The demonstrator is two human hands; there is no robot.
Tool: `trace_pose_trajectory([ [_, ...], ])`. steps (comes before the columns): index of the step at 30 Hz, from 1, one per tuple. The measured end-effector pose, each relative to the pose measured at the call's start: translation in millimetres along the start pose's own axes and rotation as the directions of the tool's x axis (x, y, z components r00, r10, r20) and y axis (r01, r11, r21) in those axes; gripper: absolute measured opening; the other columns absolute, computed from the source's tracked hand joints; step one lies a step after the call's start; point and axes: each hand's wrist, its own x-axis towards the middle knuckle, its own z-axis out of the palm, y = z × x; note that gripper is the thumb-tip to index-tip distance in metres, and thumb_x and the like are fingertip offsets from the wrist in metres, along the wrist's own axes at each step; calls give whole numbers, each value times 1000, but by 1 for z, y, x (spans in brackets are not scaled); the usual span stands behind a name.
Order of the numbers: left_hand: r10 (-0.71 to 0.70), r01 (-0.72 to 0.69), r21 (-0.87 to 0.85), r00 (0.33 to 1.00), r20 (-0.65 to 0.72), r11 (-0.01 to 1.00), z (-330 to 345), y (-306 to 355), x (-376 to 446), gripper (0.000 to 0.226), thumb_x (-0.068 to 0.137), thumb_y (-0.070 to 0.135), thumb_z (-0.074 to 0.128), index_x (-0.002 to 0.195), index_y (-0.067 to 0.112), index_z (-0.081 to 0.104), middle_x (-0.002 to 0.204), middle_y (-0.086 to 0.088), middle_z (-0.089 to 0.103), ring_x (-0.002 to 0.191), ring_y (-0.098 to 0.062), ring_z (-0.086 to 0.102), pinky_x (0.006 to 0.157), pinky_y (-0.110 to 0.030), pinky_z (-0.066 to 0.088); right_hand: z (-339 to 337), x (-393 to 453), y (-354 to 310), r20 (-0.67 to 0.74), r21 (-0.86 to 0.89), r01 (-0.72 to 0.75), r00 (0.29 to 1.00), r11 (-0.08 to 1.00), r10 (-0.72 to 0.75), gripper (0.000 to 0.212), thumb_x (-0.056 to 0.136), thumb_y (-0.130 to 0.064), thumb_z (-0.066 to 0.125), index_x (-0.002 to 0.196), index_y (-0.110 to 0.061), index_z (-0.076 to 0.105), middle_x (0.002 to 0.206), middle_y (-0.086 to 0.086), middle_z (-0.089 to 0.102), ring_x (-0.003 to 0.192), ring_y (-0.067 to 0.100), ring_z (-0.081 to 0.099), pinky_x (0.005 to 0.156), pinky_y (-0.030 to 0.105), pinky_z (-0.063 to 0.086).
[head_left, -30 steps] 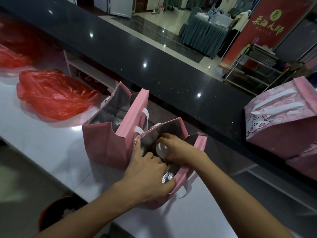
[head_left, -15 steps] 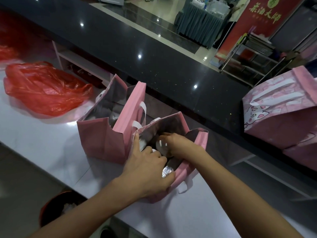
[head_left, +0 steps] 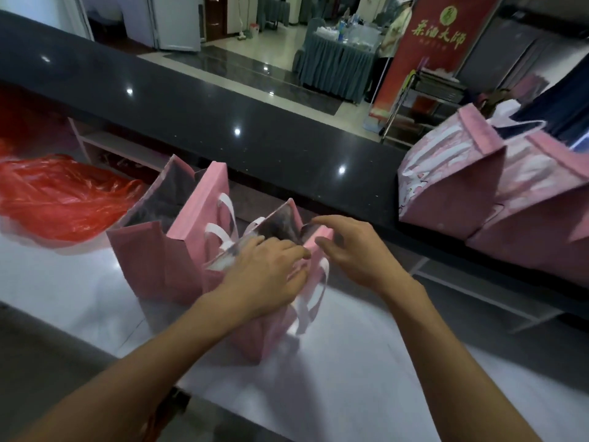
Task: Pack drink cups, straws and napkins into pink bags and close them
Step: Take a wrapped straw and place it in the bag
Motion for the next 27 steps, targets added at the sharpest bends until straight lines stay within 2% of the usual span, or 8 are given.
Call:
trace_pose_trajectory([
  [2,59,-59,23,998,29,998,9,27,7,49,91,48,33,115,27,70,108,4,72,97,-23,65,90,-42,48,-13,-37,22,-22,-13,-46,999,999,46,36,97,-25,64,133,-25,62,133,-6,64,122,13,57,104,38,48],
  [4,112,-114,29,992,57,993,26,59,11,49,91,48,32,116,28,68,111,5,72,101,-23,65,89,-44,49,-23,-78,48,-34,-49,-113,993,992,111,38,98,-27,63,135,-24,61,136,-6,62,125,14,56,105,39,47],
  [8,155,-166,50,974,166,985,68,137,8,36,101,43,42,129,30,61,130,7,65,116,-20,59,99,-44,46,-41,-172,103,-52,-83,-290,957,953,286,42,99,-34,60,140,-25,56,143,-6,57,132,16,51,109,38,43],
  [12,231,-255,61,937,262,965,114,226,-7,40,104,44,44,141,31,52,144,9,55,129,-18,50,108,-41,41,-64,-281,151,-103,-46,-435,898,899,428,43,101,-34,57,142,-25,53,146,-8,54,136,15,46,111,33,39],
  [21,534,-551,-38,785,314,833,202,428,-37,43,104,44,44,144,30,49,146,6,54,133,-19,50,108,-39,42,-108,-506,228,-240,-2,-716,678,698,695,43,102,-39,52,144,-29,50,150,-12,48,138,11,42,114,31,35],
  [27,649,-664,-98,673,353,742,263,521,-45,43,103,42,44,144,30,48,148,5,53,133,-21,49,108,-44,42,-129,-612,252,-314,61,-843,492,534,812,43,101,-31,55,143,-22,52,149,-4,51,136,19,46,112,40,38],
])
